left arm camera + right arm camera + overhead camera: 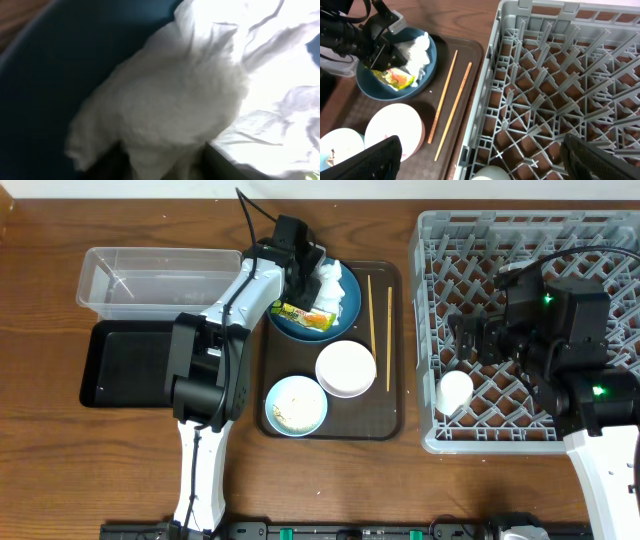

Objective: Sort waste into correct bins and load items into the dishwasher rack
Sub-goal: 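Grasp the white tissue on the blue plate with the left gripper, then carry the tissue left and drop it into the clear plastic bin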

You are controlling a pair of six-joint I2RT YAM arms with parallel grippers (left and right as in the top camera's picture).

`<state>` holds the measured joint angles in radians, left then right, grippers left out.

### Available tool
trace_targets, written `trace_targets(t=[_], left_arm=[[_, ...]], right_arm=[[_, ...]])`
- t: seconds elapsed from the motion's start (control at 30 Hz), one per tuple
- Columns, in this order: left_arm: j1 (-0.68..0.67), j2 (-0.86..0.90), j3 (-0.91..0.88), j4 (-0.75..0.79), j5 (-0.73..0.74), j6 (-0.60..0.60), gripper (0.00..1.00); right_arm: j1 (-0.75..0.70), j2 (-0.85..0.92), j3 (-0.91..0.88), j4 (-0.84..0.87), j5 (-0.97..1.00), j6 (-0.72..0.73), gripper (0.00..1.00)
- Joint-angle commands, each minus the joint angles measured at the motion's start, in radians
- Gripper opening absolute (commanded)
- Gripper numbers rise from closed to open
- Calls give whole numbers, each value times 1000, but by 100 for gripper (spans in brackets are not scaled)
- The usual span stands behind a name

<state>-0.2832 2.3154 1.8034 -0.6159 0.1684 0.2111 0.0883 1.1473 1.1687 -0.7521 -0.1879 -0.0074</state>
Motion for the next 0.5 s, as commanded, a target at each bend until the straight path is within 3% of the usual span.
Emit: trace_targets(t=[0.0,0.1,0.47], left_arm=[[-4,18,27,-4,3,2,27],[-4,-3,32,-3,3,-34,7],[61,-256,32,-52,2,-225,6]], right_arm=[[-15,0,22,0,-12,14,99],[-15,0,22,1,-12,14,99],[-15,0,22,1,-11,13,99]])
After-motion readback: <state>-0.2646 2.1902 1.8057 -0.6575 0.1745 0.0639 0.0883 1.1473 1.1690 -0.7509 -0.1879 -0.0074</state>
